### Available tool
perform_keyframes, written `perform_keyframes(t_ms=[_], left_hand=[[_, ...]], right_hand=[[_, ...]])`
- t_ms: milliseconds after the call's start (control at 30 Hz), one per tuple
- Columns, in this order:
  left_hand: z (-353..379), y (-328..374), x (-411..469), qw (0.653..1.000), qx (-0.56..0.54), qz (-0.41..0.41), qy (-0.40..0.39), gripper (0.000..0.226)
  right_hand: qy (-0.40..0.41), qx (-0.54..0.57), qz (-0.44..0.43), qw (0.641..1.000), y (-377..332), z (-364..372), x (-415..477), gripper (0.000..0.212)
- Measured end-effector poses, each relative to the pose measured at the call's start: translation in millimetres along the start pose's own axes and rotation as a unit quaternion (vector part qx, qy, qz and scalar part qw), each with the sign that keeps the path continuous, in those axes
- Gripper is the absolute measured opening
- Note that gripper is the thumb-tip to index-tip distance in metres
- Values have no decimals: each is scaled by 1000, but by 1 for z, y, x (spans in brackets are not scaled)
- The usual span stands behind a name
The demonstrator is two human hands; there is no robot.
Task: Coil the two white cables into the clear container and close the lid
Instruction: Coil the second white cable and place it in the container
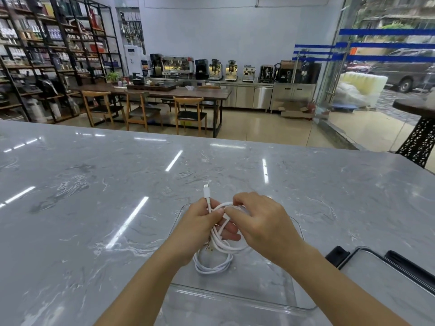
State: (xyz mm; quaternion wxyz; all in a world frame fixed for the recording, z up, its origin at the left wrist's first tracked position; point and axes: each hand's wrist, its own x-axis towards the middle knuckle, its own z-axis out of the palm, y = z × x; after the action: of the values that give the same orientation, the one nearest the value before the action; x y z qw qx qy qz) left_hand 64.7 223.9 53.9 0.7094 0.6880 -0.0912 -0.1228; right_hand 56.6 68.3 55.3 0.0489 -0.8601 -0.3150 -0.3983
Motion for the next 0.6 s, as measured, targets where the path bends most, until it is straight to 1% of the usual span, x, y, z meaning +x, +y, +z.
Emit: perform_keyframes(t_ms=[67,133,200,267,333,400,467,533,600], left_hand=[[-5,6,-1,999,-7,-27,-26,14],[-8,10,-3,997,-9,-64,-53,14],[-8,13,-3,995,-8,-90,-50,13],[-7,14,-2,994,24,-100,-25,13],[-5,15,-1,994,48,-100,-15,14],[-2,14,0,995,52,-85,-6,16],[1,13,1,997,44,-64,14,16],[2,11,2,998,29,-48,26,16],[1,9,3,999,-4,-45,22,19]], right_hand=[[19,5,-24,1000,1,1,-3,10],[37,26,-22,999,1,4,-7,13],[48,53,18,997,0,6,-9,13],[56,65,59,995,-1,7,-9,12],[61,73,83,992,-1,7,-9,7],[67,84,100,989,-1,6,-10,19],[80,106,118,984,-2,5,-10,22],[89,129,134,979,-3,5,-10,21],[92,161,157,970,-3,5,-10,15]])
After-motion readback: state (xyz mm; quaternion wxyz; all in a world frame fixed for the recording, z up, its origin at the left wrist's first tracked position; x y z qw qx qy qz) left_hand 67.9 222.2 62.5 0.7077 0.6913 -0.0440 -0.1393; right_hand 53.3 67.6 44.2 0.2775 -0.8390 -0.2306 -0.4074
